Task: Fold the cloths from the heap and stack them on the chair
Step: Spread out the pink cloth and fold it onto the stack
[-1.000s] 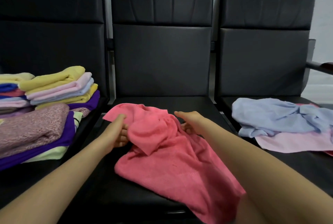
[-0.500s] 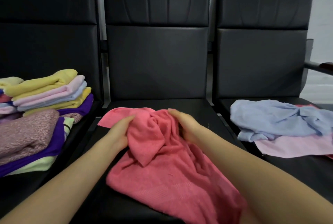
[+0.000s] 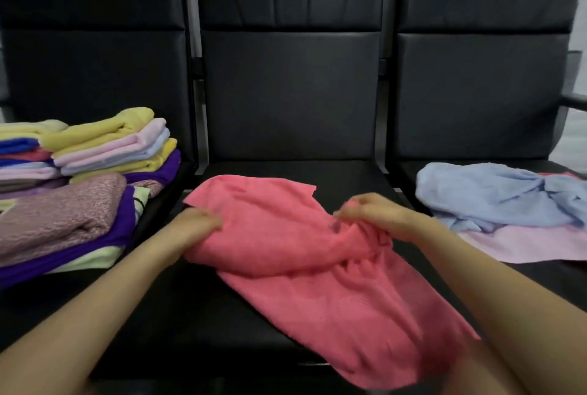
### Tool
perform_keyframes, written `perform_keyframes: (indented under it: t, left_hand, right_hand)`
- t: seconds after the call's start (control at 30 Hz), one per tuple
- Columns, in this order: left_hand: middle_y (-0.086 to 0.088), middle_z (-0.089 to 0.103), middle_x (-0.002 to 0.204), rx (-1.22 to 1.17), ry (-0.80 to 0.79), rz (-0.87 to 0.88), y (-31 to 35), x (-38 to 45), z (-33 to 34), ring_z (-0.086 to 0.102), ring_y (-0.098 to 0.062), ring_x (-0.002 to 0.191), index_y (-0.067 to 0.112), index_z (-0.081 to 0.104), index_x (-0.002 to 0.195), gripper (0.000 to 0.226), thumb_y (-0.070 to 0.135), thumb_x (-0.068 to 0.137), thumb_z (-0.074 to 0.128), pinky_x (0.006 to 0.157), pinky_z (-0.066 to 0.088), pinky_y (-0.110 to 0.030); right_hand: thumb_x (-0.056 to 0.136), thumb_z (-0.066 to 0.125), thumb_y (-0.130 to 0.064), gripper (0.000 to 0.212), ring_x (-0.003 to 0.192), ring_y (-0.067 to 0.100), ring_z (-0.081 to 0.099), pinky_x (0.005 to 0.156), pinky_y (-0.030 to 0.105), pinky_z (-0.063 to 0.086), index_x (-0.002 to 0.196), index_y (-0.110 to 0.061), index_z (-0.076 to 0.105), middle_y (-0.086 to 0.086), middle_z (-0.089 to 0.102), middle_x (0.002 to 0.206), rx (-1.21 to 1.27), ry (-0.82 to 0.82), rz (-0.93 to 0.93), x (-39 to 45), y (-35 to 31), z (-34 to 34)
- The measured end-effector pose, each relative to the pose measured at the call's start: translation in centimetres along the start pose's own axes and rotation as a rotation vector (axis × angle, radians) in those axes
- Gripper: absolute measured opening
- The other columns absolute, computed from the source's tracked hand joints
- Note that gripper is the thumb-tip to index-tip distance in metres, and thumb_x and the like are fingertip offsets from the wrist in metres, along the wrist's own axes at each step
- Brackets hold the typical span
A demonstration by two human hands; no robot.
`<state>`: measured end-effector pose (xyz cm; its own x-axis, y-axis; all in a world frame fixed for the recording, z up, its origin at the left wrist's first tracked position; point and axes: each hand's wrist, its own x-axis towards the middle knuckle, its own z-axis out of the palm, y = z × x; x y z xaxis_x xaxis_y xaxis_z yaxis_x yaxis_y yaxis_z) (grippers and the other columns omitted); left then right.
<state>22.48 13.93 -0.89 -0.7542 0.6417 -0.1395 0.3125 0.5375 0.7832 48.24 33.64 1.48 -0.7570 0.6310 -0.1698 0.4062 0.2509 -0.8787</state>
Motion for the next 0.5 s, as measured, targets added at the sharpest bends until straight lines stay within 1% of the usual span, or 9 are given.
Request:
perform_keyframes:
  t: [0.07,0.13,0.17,0.27,0.33,0.37,0.4,0.47,0.5]
  left_hand:
    - [-0.010,0.062,0.081,0.162,-0.103,-0.024,-1.3,0.2,0.3,0.056,-0.024,0.075,0.015,0.060,0.065,0.023,0.017,0.087,0.065,0.065,0.039,-0.026]
    - [-0.006,0.051,0.063,0.141,-0.065,-0.059,-1.3,0.7,0.2,0.045,-0.019,0.057,0.016,0.052,0.063,0.027,0.020,0.088,0.062,0.052,0.034,-0.023]
    - [-0.006,0.051,0.062,0.130,-0.007,-0.053,-0.8,1.2,0.2,0.046,-0.021,0.057,0.015,0.051,0.063,0.029,0.023,0.089,0.061,0.053,0.036,-0.024]
    - [-0.010,0.060,0.070,0.119,0.198,0.016,0.1,2.9,0.1,0.057,-0.026,0.071,0.014,0.050,0.064,0.032,0.031,0.089,0.061,0.068,0.043,-0.032]
    - [-0.018,0.067,0.086,0.072,0.237,0.022,0.0,4.3,0.4,0.064,-0.032,0.085,0.012,0.057,0.069,0.030,0.033,0.090,0.060,0.077,0.049,-0.035]
    - [-0.021,0.068,0.098,0.057,0.238,0.014,-0.3,5.0,0.7,0.064,-0.035,0.094,0.008,0.064,0.079,0.027,0.033,0.090,0.060,0.083,0.050,-0.037]
    - [-0.023,0.066,0.111,0.065,0.243,0.000,-0.6,5.7,1.0,0.062,-0.036,0.104,0.004,0.067,0.098,0.032,0.033,0.090,0.060,0.089,0.047,-0.038]
    - [-0.022,0.058,0.129,0.109,0.261,-0.018,-0.6,6.7,1.3,0.055,-0.036,0.119,0.001,0.053,0.130,0.054,0.037,0.090,0.060,0.098,0.043,-0.039]
    - [-0.021,0.056,0.130,0.141,0.280,-0.018,-0.7,7.1,1.5,0.054,-0.037,0.120,0.002,0.050,0.133,0.059,0.040,0.089,0.061,0.098,0.043,-0.041]
  right_hand:
    - [0.083,0.073,-0.036,0.021,0.072,0.007,0.061,0.063,0.019,0.049,0.081,-0.016,0.068,-0.006,0.066,0.076,-0.270,-0.087,0.088,-0.1,0.4,0.5]
    - [0.083,0.070,-0.047,0.034,0.074,0.009,0.061,0.065,0.022,0.049,0.083,-0.012,0.069,-0.005,0.066,0.078,-0.246,0.028,0.054,0.6,0.1,0.7]
    - [0.084,0.068,-0.049,0.039,0.073,0.010,0.061,0.065,0.023,0.049,0.083,-0.010,0.070,-0.003,0.066,0.077,-0.209,0.106,0.018,1.1,-0.2,0.9]
    - [0.087,0.065,-0.044,0.031,0.069,0.012,0.058,0.067,0.029,0.046,0.077,-0.015,0.067,-0.003,0.064,0.072,-0.253,0.310,-0.051,3.4,-0.5,1.7]
    - [0.089,0.064,-0.038,0.020,0.076,0.015,0.061,0.073,0.029,0.047,0.082,-0.019,0.066,-0.002,0.067,0.078,-0.305,0.355,-0.040,5.5,-0.7,2.6]
    - [0.090,0.062,-0.036,0.019,0.084,0.018,0.063,0.077,0.028,0.047,0.092,-0.018,0.068,0.001,0.069,0.088,-0.322,0.353,-0.031,6.5,-1.0,3.2]
    - [0.092,0.060,-0.036,0.027,0.096,0.021,0.063,0.082,0.028,0.047,0.106,-0.014,0.068,0.005,0.069,0.101,-0.327,0.345,-0.017,7.5,-1.3,3.8]
    - [0.094,0.055,-0.037,0.048,0.116,0.027,0.057,0.092,0.029,0.043,0.131,-0.006,0.055,0.012,0.061,0.127,-0.316,0.340,0.042,9.2,-1.9,5.1]
    - [0.094,0.053,-0.038,0.053,0.120,0.029,0.054,0.093,0.030,0.043,0.135,-0.004,0.050,0.014,0.056,0.133,-0.321,0.355,0.069,9.9,-2.0,5.6]
